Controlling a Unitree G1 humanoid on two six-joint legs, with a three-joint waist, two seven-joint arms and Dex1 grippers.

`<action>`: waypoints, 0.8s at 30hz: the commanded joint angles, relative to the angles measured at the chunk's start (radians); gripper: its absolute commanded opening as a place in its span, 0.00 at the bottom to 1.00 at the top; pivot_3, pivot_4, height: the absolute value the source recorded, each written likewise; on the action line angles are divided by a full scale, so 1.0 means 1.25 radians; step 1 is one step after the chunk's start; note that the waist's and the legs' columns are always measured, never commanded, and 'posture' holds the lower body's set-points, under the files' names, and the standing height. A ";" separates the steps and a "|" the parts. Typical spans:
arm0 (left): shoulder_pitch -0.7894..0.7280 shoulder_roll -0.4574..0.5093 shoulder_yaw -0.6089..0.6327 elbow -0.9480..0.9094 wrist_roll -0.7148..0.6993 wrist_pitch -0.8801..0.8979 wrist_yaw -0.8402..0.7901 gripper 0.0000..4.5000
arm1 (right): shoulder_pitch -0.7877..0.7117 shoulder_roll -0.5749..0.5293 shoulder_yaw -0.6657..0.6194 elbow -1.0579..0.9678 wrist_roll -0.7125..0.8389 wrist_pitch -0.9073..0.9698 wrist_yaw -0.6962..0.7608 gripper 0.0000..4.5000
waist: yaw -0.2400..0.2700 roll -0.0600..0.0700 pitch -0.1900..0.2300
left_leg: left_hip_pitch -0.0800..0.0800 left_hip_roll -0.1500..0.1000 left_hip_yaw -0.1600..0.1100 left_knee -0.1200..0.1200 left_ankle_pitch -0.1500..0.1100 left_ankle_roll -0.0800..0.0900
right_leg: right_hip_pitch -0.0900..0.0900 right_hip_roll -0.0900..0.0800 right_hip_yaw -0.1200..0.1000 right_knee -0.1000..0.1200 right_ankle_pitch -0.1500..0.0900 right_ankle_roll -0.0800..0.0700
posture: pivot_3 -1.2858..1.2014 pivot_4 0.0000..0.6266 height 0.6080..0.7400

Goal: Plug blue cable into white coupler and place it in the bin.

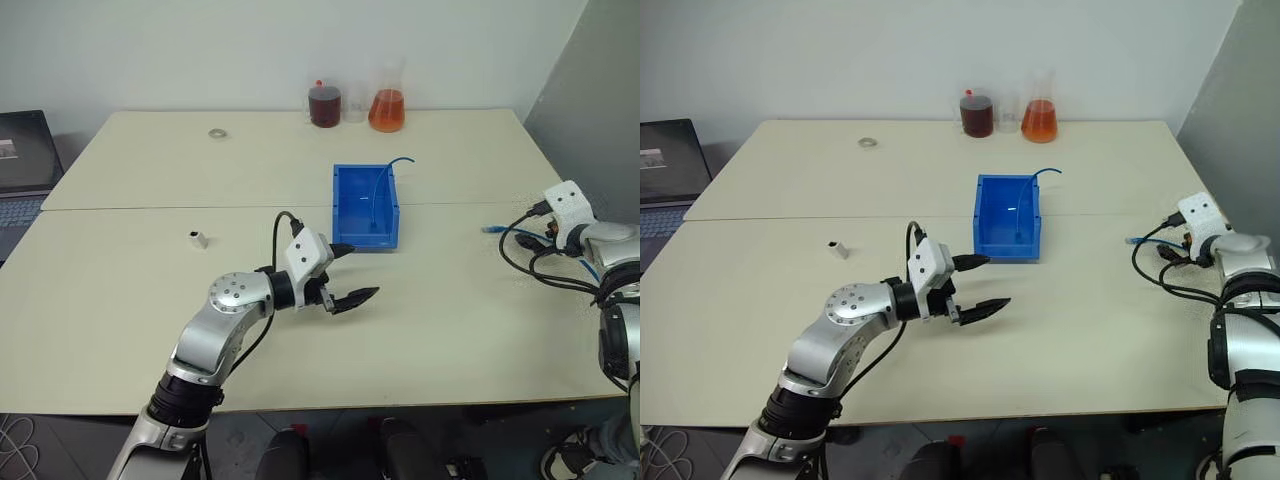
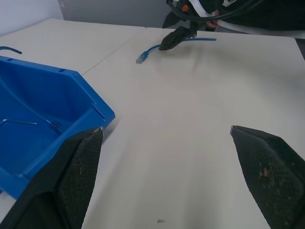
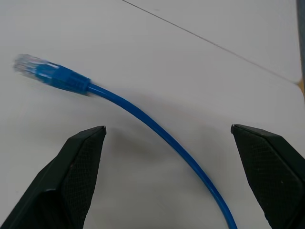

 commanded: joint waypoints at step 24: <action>0.058 0.029 0.041 -0.115 -0.064 0.063 0.036 1.00 | 0.043 -0.032 -0.096 -0.009 0.018 0.079 0.008 0.99 | -0.001 0.000 0.000 | 0.000 0.000 0.000 0.000 0.000 0.000 | 0.000 0.000 0.000 0.000 0.000 0.000 | 0.52 0.24 1.00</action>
